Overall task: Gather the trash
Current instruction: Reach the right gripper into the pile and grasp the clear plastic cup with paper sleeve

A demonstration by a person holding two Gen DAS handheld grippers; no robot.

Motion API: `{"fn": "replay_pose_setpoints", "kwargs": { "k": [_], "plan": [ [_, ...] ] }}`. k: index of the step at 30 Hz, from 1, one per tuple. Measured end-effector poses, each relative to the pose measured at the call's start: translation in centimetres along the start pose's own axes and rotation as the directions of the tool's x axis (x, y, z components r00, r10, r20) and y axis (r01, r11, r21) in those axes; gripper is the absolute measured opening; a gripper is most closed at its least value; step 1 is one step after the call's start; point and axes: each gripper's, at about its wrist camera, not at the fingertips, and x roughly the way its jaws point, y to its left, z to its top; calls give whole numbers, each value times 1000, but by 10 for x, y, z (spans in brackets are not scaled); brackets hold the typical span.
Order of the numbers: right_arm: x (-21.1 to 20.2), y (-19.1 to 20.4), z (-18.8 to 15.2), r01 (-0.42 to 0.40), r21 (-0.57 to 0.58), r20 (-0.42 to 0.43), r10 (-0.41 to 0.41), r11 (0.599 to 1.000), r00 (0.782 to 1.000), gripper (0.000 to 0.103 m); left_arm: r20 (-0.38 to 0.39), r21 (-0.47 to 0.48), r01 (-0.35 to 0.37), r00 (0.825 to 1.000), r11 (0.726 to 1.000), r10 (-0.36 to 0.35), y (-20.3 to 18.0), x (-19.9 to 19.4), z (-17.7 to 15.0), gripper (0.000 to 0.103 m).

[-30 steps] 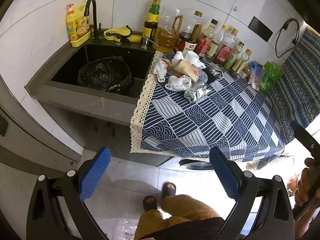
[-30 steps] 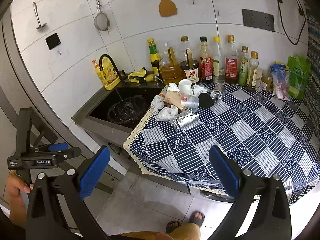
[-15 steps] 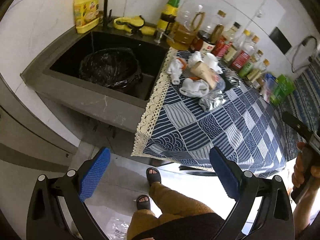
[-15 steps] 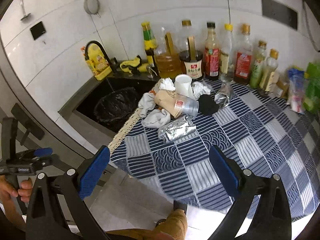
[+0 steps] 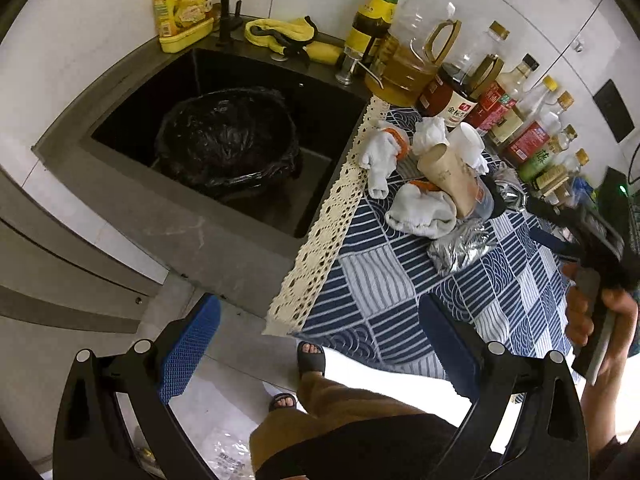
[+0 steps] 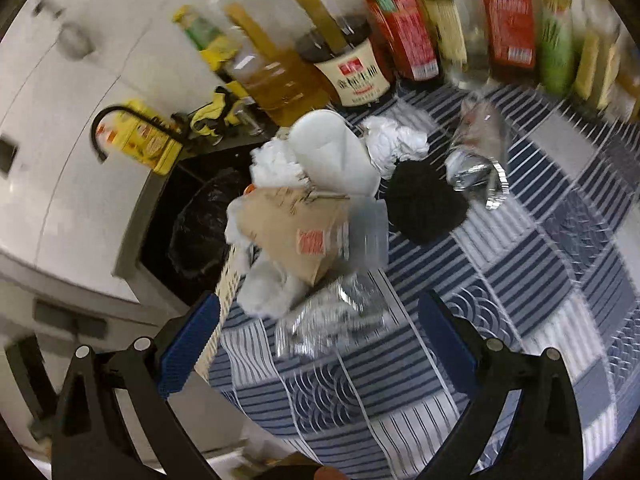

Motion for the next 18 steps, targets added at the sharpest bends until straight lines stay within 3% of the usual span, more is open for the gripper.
{"fn": "replay_pose_setpoints", "kwargs": {
  "k": [7, 13, 18],
  "plan": [
    [47, -24, 37, -44, 122, -126, 59, 992, 990, 98, -31, -11, 2, 1000, 1000, -2, -16, 25, 9, 96],
    [61, -22, 45, -2, 88, -180, 18, 996, 983, 98, -46, -35, -4, 999, 999, 2, -18, 36, 9, 96],
    [66, -25, 48, 21, 93, -208, -2, 995, 978, 82, -46, -32, -3, 999, 999, 2, -25, 40, 12, 96]
  ]
}}
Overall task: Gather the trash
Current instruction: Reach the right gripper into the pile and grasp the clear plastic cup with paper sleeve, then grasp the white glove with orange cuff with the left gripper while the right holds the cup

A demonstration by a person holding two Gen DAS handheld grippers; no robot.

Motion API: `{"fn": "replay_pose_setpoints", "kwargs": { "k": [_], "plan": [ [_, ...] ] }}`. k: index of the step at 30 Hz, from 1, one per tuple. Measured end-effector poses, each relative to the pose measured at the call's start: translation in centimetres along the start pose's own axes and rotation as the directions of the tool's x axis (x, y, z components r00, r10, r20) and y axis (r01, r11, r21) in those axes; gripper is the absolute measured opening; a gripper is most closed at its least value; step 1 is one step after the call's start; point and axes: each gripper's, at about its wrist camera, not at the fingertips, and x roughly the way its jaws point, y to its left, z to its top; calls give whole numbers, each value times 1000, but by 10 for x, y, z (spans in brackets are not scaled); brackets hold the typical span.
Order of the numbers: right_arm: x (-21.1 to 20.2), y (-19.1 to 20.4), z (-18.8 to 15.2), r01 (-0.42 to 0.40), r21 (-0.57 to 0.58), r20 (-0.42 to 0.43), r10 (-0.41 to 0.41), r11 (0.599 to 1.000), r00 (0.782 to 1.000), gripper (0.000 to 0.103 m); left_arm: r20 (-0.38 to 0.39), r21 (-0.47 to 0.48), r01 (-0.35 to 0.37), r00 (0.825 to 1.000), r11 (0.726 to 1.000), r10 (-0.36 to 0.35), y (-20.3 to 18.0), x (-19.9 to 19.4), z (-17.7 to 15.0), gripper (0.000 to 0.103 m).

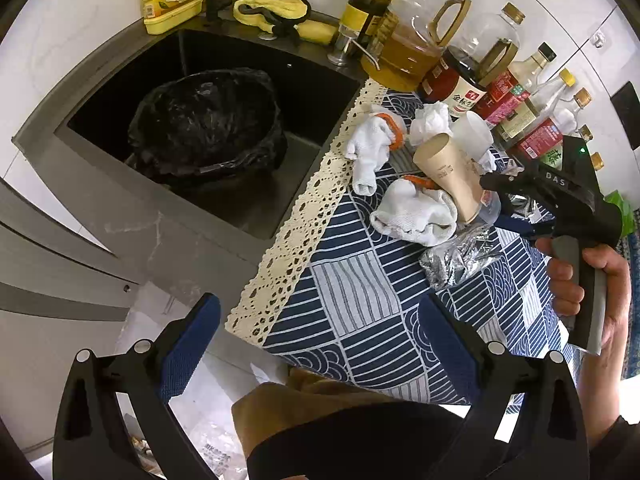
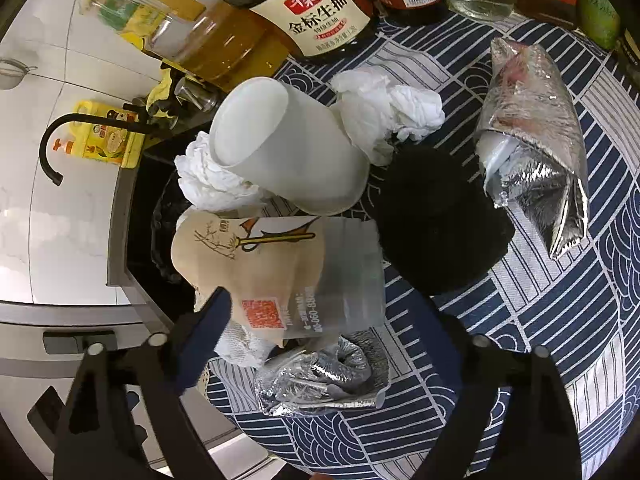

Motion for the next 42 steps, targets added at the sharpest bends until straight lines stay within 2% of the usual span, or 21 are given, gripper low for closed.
{"fn": "replay_pose_setpoints", "kwargs": {
  "k": [1, 2, 5, 13, 24, 30, 39, 42],
  "plan": [
    [0, 0, 0, 1, -5, -2, -1, 1000, 1000, 75, 0, 1, -2, 1000, 1000, 2, -1, 1, 1, 96],
    [1, 0, 0, 3, -7, -6, -3, 1000, 1000, 73, -1, 1, -2, 1000, 1000, 2, -2, 2, 2, 96],
    [5, 1, 1, 4, -16, -21, -4, 1000, 1000, 71, -2, 10, -2, 1000, 1000, 2, -6, 3, 3, 96],
    [-11, 5, 1, 8, -37, 17, -7, 999, 1000, 70, -4, 49, -14, 1000, 999, 14, -19, 9, 15, 96],
    [-50, -8, -15, 59, -68, 68, -55, 996, 996, 70, -5, 170, -61, 998, 984, 63, -47, 31, 46, 96],
    [-73, -18, -29, 180, -104, 110, -169, 978, 980, 70, -23, 240, -105, 993, 965, 114, -55, 58, 66, 96],
    [-94, -45, -42, 274, -99, 132, -261, 956, 956, 70, -65, 293, -142, 984, 946, 168, -58, 105, 94, 96],
    [-104, -47, -47, 346, -117, 166, -325, 931, 931, 70, -57, 293, -151, 983, 944, 175, -58, 112, 104, 96]
  ]
}}
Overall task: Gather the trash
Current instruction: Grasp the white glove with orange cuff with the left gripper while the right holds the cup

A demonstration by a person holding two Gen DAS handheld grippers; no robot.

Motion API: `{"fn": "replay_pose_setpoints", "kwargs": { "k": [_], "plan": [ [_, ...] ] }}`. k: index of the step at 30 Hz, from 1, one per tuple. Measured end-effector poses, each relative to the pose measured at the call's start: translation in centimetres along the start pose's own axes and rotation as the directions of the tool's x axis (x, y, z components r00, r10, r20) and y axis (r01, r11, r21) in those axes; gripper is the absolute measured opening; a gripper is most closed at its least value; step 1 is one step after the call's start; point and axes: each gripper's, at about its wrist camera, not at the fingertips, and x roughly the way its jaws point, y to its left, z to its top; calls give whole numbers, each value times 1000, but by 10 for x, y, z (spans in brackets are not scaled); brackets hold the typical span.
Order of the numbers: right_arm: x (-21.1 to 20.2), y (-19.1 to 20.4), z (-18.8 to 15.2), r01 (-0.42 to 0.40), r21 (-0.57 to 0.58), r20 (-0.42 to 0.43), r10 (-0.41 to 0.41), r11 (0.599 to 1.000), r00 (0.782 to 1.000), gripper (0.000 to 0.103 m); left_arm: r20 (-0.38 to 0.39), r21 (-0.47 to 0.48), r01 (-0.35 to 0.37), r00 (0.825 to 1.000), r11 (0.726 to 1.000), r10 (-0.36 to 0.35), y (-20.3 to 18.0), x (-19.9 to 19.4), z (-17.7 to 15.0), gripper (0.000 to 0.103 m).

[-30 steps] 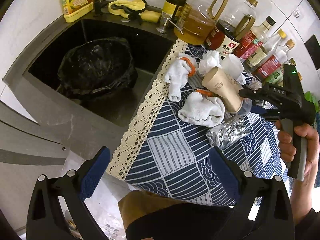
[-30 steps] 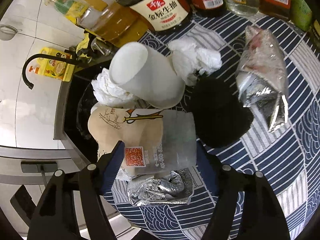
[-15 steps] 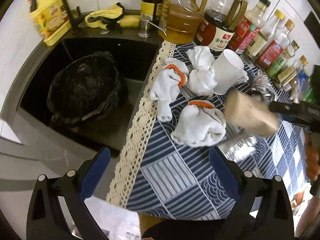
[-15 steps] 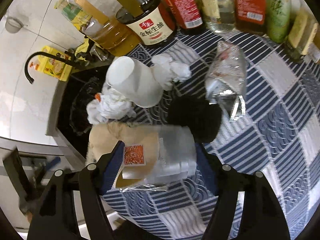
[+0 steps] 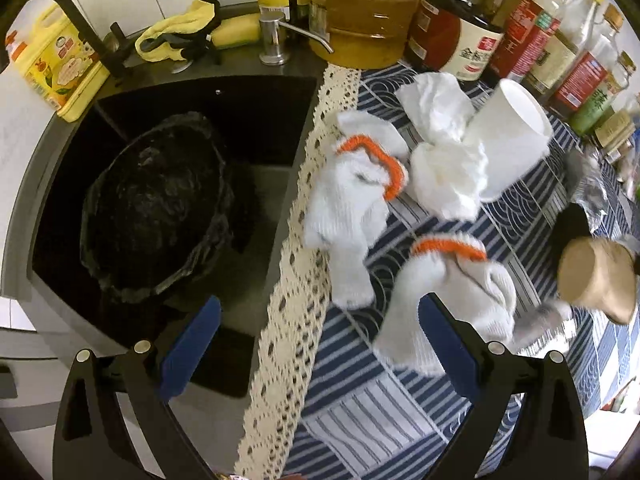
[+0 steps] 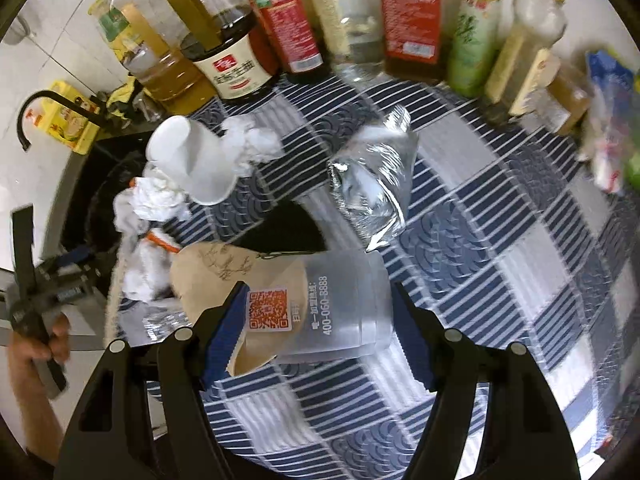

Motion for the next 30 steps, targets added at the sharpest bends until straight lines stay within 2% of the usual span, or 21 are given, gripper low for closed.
{"fn": "replay_pose_setpoints", "kwargs": {
  "k": [6, 9, 17, 22, 23, 24, 25, 28, 30],
  "plan": [
    [-17, 6, -2, 166, -131, 65, -158, 977, 985, 70, 10, 33, -29, 1000, 999, 29, -3, 10, 20, 96],
    [-24, 6, -1, 211, -163, 88, -198, 964, 976, 70, 9, 55, -28, 1000, 998, 28, -7, 16, 25, 96],
    [-42, -5, 6, 207, -122, 133, -190, 971, 973, 70, -11, 80, 21, 1000, 997, -20, -14, 28, 36, 96],
    [-49, -12, 8, 159, -81, 149, -146, 984, 978, 70, -16, 89, -17, 1000, 996, 19, -15, 38, 49, 95],
    [-51, -13, 8, 145, -72, 151, -133, 987, 980, 70, -13, 94, -26, 1000, 995, 28, -16, 39, 49, 93],
    [-52, -13, 7, 134, -68, 153, -122, 989, 981, 70, -10, 102, -35, 999, 994, 36, -16, 40, 51, 83],
    [-53, -12, 7, 127, -66, 155, -116, 990, 981, 70, -12, 107, -40, 999, 993, 42, -17, 41, 52, 78],
    [-53, -11, 4, 105, -62, 154, -95, 992, 984, 70, -29, 101, 0, 1000, 995, 3, -16, 43, 53, 63],
    [-53, -10, 3, 89, -59, 152, -80, 994, 985, 70, -37, 97, 33, 999, 995, -29, -16, 42, 53, 43]
  ]
}}
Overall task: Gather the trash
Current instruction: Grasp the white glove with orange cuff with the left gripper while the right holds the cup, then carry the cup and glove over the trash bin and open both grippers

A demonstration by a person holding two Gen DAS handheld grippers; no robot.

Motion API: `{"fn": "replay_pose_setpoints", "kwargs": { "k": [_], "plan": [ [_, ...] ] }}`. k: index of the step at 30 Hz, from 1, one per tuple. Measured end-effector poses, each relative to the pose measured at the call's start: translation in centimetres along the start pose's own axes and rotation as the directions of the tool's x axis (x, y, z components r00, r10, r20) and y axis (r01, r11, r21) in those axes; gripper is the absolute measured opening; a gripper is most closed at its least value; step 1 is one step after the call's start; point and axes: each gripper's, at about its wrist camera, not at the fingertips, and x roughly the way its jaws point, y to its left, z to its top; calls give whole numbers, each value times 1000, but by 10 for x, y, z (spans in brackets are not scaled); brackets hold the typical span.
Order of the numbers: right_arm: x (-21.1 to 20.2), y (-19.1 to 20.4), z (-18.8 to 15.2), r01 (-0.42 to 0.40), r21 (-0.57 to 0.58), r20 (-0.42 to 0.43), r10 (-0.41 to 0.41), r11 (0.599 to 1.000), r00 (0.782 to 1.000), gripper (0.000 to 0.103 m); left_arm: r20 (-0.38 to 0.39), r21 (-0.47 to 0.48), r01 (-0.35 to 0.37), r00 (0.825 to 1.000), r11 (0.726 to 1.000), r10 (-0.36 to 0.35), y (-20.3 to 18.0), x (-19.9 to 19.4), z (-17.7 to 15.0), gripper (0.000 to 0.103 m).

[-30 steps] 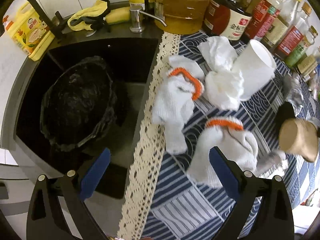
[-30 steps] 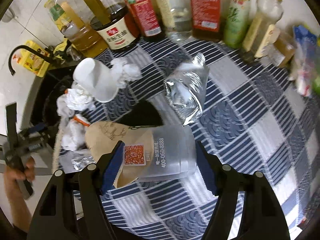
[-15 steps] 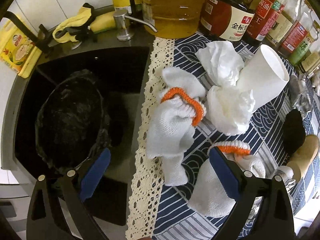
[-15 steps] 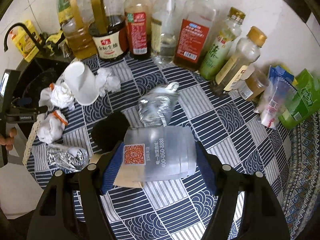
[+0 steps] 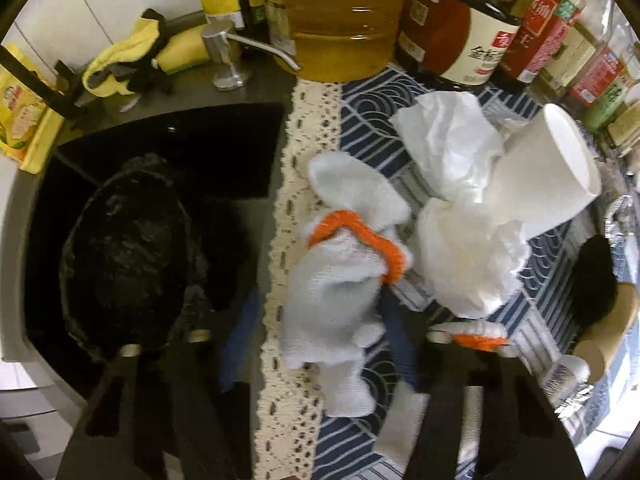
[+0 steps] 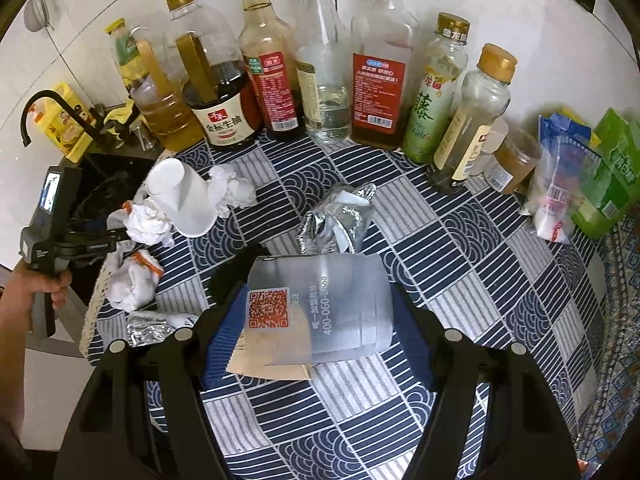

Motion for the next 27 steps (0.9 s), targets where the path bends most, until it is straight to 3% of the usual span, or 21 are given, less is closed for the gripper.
{"fn": "replay_pose_setpoints", "kwargs": {
  "k": [6, 14, 27],
  "plan": [
    [0, 8, -1, -34, -6, -4, 34, 999, 999, 70, -3, -18, 41, 999, 999, -41, -2, -10, -5, 27],
    [-4, 37, 7, -41, -44, -8, 41, 998, 999, 70, 52, -90, 135, 990, 987, -131, 21, -31, -15, 25],
    [-4, 135, 30, -34, -94, 1, 35, 995, 999, 70, 126, -37, 225, 968, 974, -219, 78, -75, -28, 24]
  ]
}}
